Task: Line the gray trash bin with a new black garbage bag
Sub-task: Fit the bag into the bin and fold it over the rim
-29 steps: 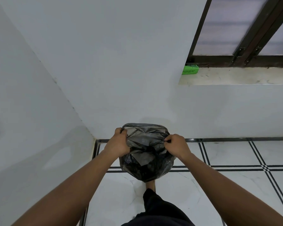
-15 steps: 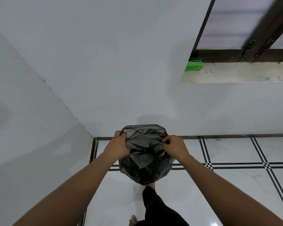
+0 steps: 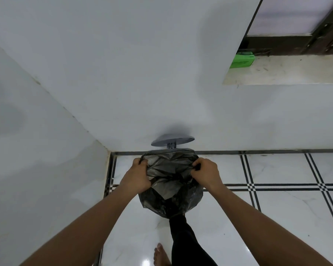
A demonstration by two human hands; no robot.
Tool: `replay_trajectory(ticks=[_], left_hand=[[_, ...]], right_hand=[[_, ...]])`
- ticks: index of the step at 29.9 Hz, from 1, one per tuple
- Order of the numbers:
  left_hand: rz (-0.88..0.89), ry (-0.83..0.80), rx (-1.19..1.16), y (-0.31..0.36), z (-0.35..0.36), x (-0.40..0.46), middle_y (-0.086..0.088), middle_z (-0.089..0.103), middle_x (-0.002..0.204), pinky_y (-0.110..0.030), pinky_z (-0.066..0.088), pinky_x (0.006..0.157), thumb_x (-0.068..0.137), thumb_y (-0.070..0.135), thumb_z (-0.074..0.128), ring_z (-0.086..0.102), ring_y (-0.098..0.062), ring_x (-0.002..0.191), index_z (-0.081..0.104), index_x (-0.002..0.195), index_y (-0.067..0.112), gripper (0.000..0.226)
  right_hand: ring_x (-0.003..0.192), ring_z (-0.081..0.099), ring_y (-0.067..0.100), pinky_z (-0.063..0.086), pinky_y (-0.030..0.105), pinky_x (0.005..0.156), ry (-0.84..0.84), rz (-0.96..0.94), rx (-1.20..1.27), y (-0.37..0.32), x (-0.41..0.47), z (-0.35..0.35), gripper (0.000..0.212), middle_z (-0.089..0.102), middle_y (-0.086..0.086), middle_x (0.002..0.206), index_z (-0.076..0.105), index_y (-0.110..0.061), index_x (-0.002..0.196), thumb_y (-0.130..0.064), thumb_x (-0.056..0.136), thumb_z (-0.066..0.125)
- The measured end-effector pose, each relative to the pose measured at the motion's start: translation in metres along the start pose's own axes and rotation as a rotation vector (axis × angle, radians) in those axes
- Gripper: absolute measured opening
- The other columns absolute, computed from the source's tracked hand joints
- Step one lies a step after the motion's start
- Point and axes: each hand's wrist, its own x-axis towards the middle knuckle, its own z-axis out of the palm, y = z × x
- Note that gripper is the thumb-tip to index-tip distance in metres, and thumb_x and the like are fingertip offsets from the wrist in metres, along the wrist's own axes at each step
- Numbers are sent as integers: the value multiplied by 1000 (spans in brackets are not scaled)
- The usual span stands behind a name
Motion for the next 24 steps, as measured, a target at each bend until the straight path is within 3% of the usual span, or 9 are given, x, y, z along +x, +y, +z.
replay_trajectory(ticks=[3,6,10,15,18,22,24], left_hand=[[3,45,-9,-8,16,19,-12,28,155,-45,53,100,80,27,71,61,-38,119,35,155,18,84],[-23,81,56,-19,43,44,-11,24,152,-44,58,84,82,25,71,68,-38,97,30,156,21,84],[-50,120,147,-33,83,86,-12,24,144,-37,56,69,80,20,75,61,-27,73,24,158,20,93],[-60,169,118,-51,141,154,-13,28,140,-31,60,72,82,14,77,68,-24,79,24,160,19,95],[-33,194,82,-63,174,201,-14,31,137,-33,62,71,81,18,80,68,-25,79,20,159,21,98],[-71,239,36,-77,205,255,-17,33,138,-39,64,74,80,20,84,70,-29,86,22,157,16,99],[-58,260,59,-84,219,282,-18,33,138,-39,64,73,79,18,84,70,-30,90,23,156,13,99]], right_hand=[[80,61,18,43,25,68,38,27,23,12,17,15,22,66,-1,87,65,-17,92,-15,73,74],[70,58,18,40,22,57,56,37,64,29,40,41,25,61,-1,75,53,-14,89,-8,74,73],[69,59,19,40,20,56,49,50,113,53,80,82,31,58,-1,74,45,-14,96,-2,78,68],[84,66,28,50,30,73,19,76,137,90,143,141,48,67,5,90,44,-17,120,-2,79,63],[90,62,21,52,31,86,17,36,143,115,184,178,62,70,4,105,45,-19,136,-2,79,64],[100,63,23,45,26,90,47,58,136,144,230,211,41,68,3,109,63,-22,117,-10,78,71],[101,59,22,44,27,89,22,102,145,158,251,227,34,61,1,109,61,-23,107,-20,77,75]])
